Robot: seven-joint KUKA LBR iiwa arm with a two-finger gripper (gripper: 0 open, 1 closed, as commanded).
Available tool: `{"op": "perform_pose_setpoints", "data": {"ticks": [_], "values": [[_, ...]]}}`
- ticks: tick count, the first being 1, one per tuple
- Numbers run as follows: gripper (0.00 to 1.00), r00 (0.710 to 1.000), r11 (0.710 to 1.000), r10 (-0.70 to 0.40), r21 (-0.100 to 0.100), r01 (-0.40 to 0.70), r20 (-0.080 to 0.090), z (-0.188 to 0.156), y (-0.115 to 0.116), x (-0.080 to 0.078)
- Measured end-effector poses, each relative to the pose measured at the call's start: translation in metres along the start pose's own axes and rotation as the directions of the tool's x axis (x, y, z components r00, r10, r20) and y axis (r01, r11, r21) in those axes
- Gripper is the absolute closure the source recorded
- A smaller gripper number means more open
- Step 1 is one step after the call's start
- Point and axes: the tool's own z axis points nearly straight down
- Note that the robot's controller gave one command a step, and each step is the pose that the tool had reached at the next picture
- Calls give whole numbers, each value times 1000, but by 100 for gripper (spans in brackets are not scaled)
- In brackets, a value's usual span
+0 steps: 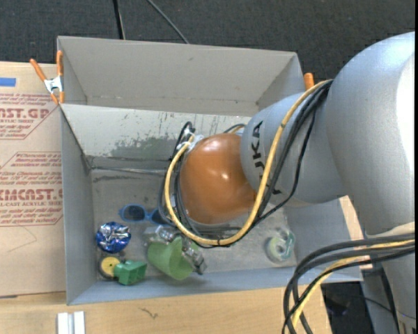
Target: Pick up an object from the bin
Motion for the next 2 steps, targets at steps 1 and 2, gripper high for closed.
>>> {"op": "perform_pose_setpoints", "data": {"ticks": [1,2], "values": [[100,1000,1000,0,1,0,1,-20,1,-1],[100,1000,1000,1,2,-1,3,-63,1,-2]]}}
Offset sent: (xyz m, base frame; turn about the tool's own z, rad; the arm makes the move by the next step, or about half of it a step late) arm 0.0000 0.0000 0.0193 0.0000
